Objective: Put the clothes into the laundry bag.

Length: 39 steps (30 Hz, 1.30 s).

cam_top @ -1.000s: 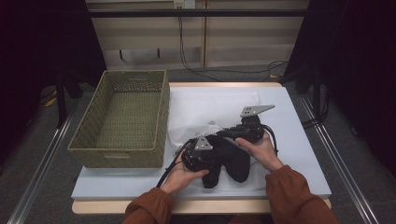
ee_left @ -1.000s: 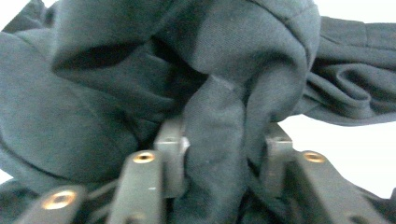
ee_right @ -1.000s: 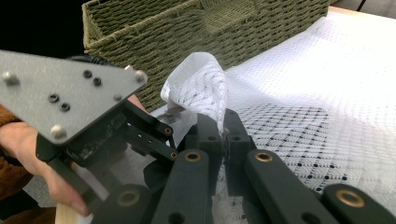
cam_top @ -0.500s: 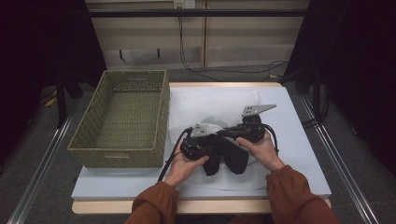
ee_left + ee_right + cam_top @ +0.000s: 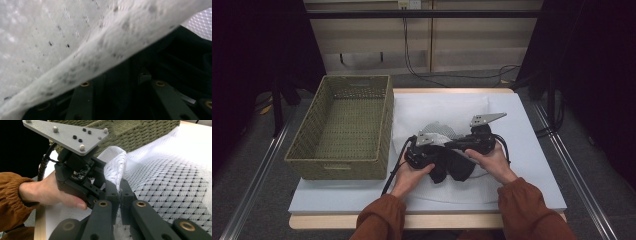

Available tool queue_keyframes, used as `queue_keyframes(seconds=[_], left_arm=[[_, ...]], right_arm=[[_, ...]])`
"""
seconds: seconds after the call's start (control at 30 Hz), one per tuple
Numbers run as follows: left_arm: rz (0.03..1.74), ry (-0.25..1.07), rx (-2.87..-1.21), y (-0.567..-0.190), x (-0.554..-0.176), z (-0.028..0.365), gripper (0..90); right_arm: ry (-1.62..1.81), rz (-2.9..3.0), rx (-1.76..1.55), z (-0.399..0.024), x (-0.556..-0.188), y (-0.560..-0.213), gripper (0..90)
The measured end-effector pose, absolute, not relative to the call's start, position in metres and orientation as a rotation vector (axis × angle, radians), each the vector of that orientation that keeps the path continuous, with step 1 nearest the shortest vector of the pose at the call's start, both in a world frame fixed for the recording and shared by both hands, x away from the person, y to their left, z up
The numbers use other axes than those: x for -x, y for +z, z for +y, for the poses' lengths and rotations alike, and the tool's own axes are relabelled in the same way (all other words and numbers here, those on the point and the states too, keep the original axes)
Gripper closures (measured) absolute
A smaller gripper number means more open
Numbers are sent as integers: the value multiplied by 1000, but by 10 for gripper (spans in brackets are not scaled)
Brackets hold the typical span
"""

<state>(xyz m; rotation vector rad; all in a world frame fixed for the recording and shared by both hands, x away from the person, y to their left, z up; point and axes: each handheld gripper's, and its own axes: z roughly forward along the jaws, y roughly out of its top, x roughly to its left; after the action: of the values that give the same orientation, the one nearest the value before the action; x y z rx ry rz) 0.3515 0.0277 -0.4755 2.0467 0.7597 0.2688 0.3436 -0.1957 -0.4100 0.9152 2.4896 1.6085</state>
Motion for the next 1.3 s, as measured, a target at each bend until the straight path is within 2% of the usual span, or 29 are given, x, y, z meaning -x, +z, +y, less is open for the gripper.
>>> queue_keyframes(seconds=[0.3,0.47,0.57,0.7,0.77,0.8,0.97,1.0,1.07,1.1,1.17,1.2,1.23,1.3], left_arm=[[667,219,-2079,-457,-337,35,398],[605,228,-2063,-444,-319,43,328],[579,203,-2043,-439,-312,46,324],[525,151,-2045,-443,-303,35,281],[513,91,-2055,-449,-303,25,221],[516,99,-2076,-454,-303,18,191],[525,115,-2107,-464,-305,6,168],[542,134,-2111,-465,-306,5,184],[557,170,-2116,-467,-310,4,322],[571,194,-2119,-467,-312,5,418],[575,189,-2109,-468,-315,6,718],[577,170,-2111,-467,-318,8,718],[596,171,-2116,-466,-324,12,799],[622,195,-2103,-465,-327,16,812]], right_arm=[[1611,2483,-932,-199,-345,-412,887],[1611,2481,-932,-200,-345,-411,887],[1610,2481,-932,-199,-345,-412,887],[1607,2481,-937,-199,-346,-412,886],[1608,2480,-935,-199,-346,-412,886],[1609,2478,-932,-199,-346,-411,886],[1611,2481,-925,-199,-346,-412,886],[1613,2482,-926,-200,-346,-412,886],[1611,2482,-925,-200,-346,-412,886],[1610,2484,-929,-200,-346,-412,886],[1610,2486,-929,-199,-345,-412,886],[1610,2486,-929,-199,-345,-412,886],[1612,2489,-925,-199,-345,-411,886],[1615,2490,-925,-199,-345,-411,886]])
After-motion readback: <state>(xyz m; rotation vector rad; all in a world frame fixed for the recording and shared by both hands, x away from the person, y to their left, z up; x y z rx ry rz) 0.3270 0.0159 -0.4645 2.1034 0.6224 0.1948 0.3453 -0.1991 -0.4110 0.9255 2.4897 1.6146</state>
